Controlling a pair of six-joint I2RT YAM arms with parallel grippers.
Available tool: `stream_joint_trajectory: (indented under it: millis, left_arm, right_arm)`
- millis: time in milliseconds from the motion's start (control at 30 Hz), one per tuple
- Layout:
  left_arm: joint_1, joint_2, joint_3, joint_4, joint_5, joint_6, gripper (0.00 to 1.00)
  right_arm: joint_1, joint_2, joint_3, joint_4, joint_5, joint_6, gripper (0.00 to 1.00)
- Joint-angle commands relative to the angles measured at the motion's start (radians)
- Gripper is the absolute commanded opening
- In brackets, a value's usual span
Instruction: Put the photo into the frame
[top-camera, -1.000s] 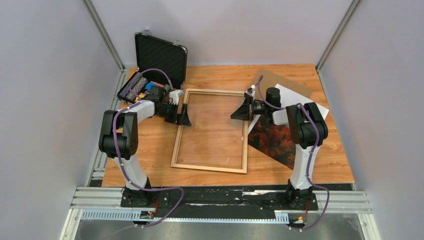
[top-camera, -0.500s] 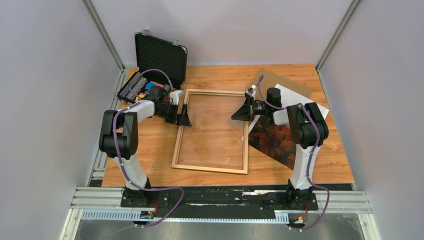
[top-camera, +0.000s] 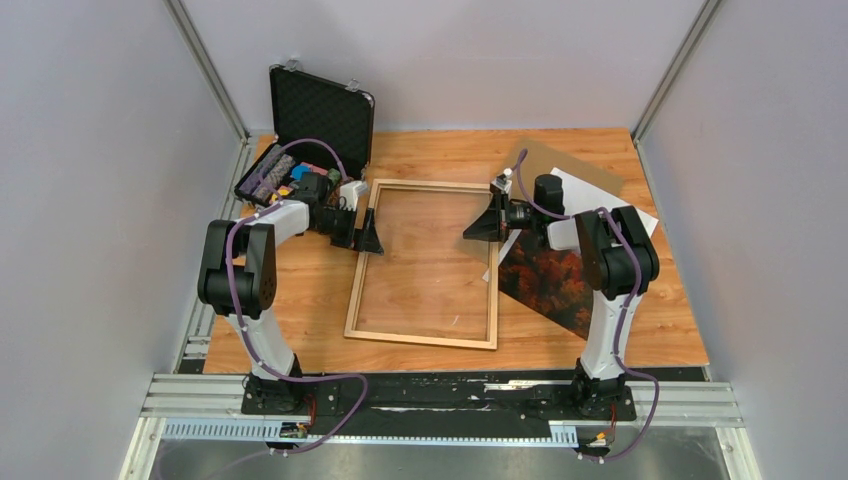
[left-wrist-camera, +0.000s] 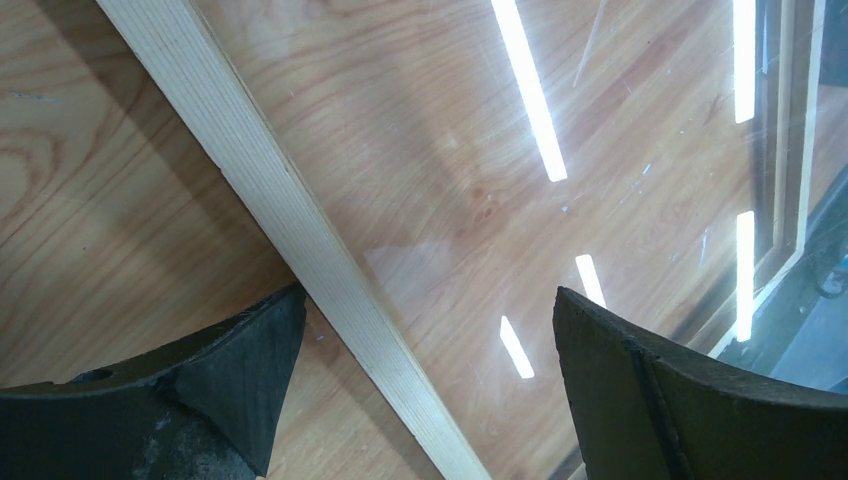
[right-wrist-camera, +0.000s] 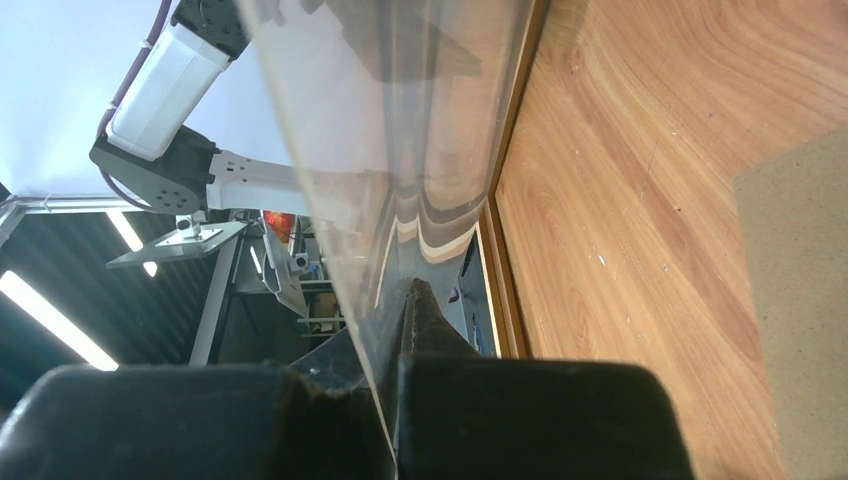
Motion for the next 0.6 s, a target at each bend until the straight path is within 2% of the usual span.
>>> stream_joint_trajectory:
  millis: [0,367,567]
  left_arm:
    - [-0.001,0.008,0.026,-0.002,0.072,0.009,1.00]
    - [0.000,0.007,0.024,-0.002,0.066,0.009,1.00]
    - [0.000,0.014,0.028,0.002,0.072,0.007,1.00]
  right_arm:
    - [0.005,-0.058,-0.002,0.015,-0.018,-0.027,0.00]
    - [0.004,-0.064,-0.001,0.009,-0.024,-0.032,0.00]
    - [0.004,-0.087,0.003,-0.053,-0.029,-0.088,0.00]
